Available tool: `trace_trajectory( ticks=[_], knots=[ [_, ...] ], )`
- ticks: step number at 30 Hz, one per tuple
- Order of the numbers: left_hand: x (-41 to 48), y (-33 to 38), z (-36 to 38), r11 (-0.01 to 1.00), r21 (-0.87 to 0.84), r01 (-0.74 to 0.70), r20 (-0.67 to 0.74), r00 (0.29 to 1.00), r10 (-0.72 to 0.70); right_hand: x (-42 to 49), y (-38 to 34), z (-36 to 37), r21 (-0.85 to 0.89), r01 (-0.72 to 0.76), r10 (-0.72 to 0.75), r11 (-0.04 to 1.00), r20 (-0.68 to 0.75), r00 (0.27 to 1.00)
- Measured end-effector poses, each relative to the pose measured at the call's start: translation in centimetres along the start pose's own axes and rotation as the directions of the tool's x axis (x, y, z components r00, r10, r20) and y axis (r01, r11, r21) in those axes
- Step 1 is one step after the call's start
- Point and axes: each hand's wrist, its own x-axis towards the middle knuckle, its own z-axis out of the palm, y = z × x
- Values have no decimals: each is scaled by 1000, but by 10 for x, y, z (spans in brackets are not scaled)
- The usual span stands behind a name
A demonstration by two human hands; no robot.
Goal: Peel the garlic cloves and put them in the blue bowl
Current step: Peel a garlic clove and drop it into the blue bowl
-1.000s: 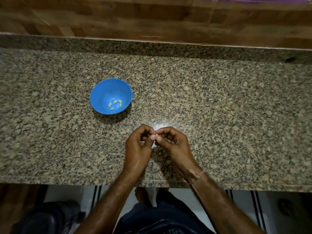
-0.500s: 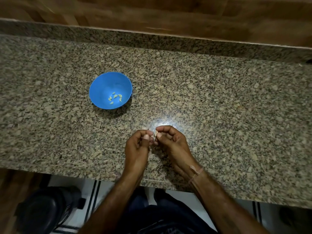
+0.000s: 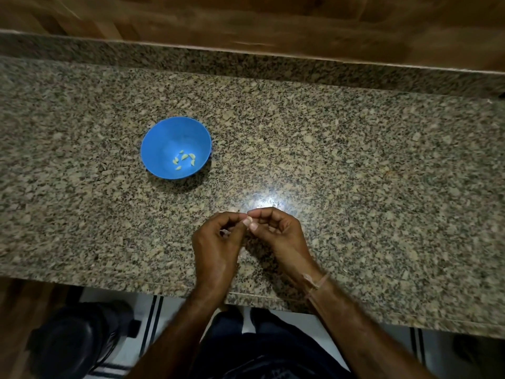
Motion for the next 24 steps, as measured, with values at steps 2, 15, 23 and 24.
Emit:
trace_trajectory(
  ticks=[2, 15, 23, 24],
  knots=[
    [1, -2, -1, 995, 80, -56, 10, 998, 56, 0, -2, 0, -58, 33, -32, 998, 2, 999],
    [2, -8, 2, 930, 291, -224, 24, 974, 226, -1, 3, 0, 151, -108, 105, 983, 27, 994],
    [1, -16, 13, 1000, 14, 11, -47, 999, -10, 3, 6, -7, 264, -294, 289, 919, 58, 955],
    [2, -20, 14, 999, 19, 48, -65, 997, -46, 4, 7, -8, 253, -291, 290, 922, 44, 956]
  ],
)
